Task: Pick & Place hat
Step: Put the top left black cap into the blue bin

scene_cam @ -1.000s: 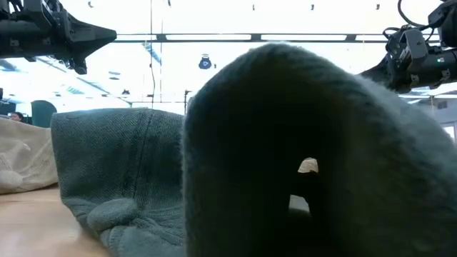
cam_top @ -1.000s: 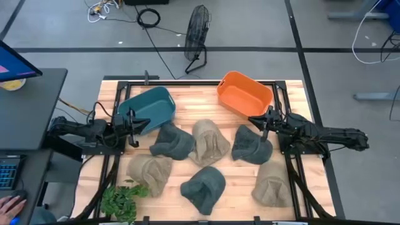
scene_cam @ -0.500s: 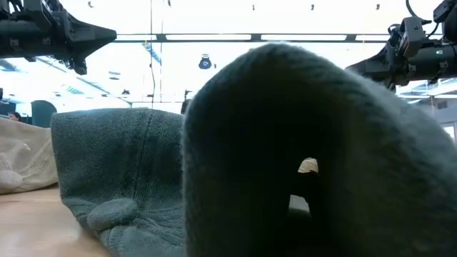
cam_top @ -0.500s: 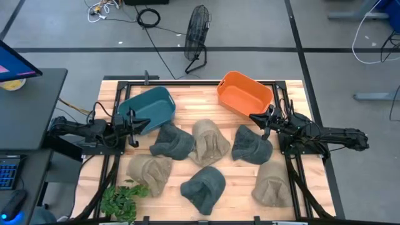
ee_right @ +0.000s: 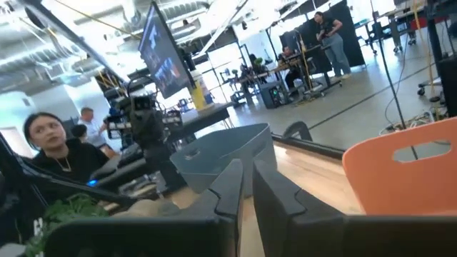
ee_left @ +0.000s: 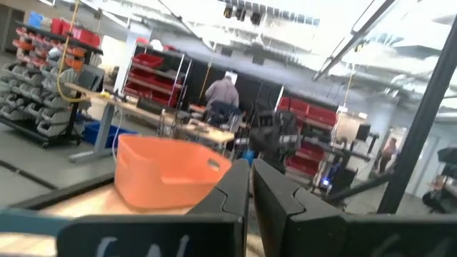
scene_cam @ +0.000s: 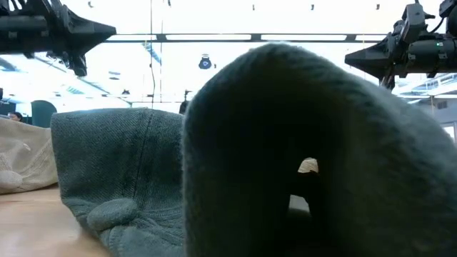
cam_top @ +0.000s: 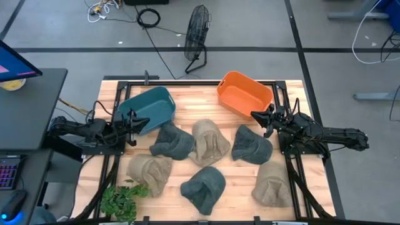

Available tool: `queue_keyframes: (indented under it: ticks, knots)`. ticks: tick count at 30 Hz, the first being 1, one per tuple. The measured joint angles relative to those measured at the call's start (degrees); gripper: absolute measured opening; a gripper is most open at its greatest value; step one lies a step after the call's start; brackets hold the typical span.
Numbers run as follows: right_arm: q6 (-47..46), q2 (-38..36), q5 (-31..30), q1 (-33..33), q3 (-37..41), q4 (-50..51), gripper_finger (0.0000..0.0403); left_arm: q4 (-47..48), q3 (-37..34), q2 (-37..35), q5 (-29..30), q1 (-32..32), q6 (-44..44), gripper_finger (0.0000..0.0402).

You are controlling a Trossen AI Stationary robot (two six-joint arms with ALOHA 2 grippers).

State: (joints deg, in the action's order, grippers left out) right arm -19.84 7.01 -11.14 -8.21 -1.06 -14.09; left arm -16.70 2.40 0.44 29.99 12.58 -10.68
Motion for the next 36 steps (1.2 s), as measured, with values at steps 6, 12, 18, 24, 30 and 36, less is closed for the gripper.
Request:
queue_keyframes:
  ticks: [6, 12, 18, 24, 30, 36]
  knots:
    - [-2.2, 0.0, 0.0, 0.0, 0.0, -3.4, 0.0036, 0.4, 5.3, 1.6, 0.0, 0.0, 5.6, 0.0023]
    - [2.0, 0.0, 1.6, 0.0, -0.2, -12.5, 0.0036, 0.7, 10.6, 8.5, 0.0, 0.0, 6.8, 0.0023]
    - [3.4, 1.0, 3.8, 0.0, -7.1, -7.2, 0.0036, 0.8, 15.8, 17.8, 0.0, 0.0, 4.7, 0.0023]
    - [7.6, 6.2, 6.2, 0.0, -17.9, -0.6, 0.0036, 0.7, 21.6, 25.4, -0.2, 0.0, 2.8, 0.0023]
    - [11.2, 14.4, 12.8, 0.0, -28.3, 4.5, 0.0036, 0.5, 26.1, 29.8, -0.2, 0.0, -3.9, 0.0023]
    - [16.4, 22.8, 14.0, 0.1, -34.6, 5.7, 0.0036, 0.4, 27.6, 34.4, -1.4, 0.1, -5.0, 0.0023]
